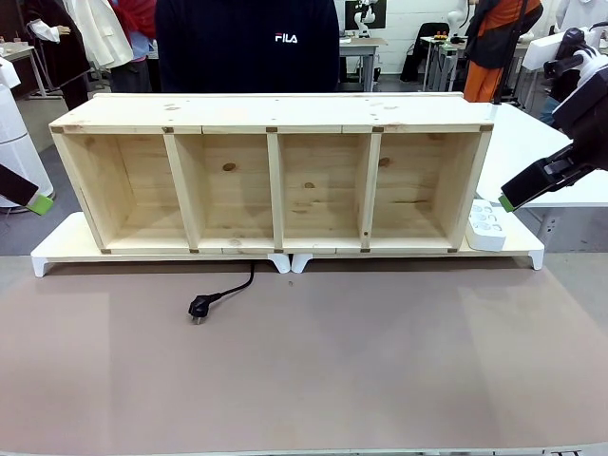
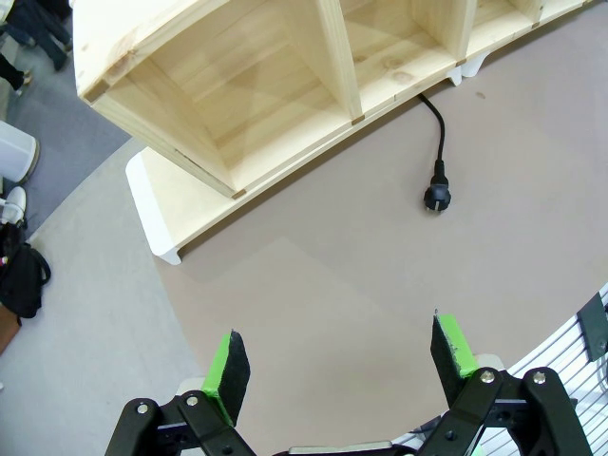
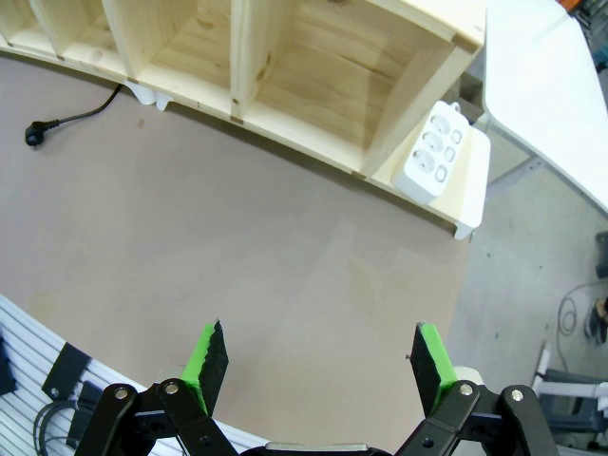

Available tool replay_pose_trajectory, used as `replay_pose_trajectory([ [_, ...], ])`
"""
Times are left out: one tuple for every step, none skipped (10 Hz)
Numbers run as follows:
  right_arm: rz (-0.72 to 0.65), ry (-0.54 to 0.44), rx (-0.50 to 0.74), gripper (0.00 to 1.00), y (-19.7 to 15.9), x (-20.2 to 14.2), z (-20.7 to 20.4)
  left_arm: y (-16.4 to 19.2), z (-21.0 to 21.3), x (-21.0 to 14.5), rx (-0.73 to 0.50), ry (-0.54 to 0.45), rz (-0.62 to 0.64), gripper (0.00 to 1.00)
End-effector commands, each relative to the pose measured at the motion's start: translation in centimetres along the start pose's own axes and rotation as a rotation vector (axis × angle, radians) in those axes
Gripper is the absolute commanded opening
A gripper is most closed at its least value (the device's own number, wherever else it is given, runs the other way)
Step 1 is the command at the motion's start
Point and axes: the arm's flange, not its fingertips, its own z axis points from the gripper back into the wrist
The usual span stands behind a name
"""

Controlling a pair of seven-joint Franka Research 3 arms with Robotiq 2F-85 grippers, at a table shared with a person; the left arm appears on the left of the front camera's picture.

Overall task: Perform cable management.
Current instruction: When the cord part of the Power Cable appears at the lower middle area of the table and stops, grasp the cord part of the Power Cable.

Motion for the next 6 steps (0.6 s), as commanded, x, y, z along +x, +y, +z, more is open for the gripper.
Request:
replay_pose_trajectory([
  [-0.001,0.000,0.000,1.00,-0.03,0.05,-0.09,-0.09,0.04,0.07,-0.002,-0.005,-0.003,1.00],
  [-0.001,0.000,0.000,1.00,-0.03,0.05,-0.09,-0.09,0.04,0.07,-0.002,-0.005,-0.003,1.00],
  [-0.001,0.000,0.000,1.00,-0.03,0.05,-0.09,-0.09,0.04,0.07,-0.002,-0.005,-0.003,1.00],
  [-0.001,0.000,0.000,1.00,-0.03,0.05,-0.09,-0.09,0.04,0.07,-0.002,-0.005,-0.003,1.00],
  [-0.001,0.000,0.000,1.00,-0.03,0.05,-0.09,-0.09,0.04,0.07,-0.002,-0.005,-0.003,1.00],
  [-0.001,0.000,0.000,1.00,-0.03,0.05,-0.09,-0.09,0.04,0.07,-0.002,-0.005,-0.003,1.00],
])
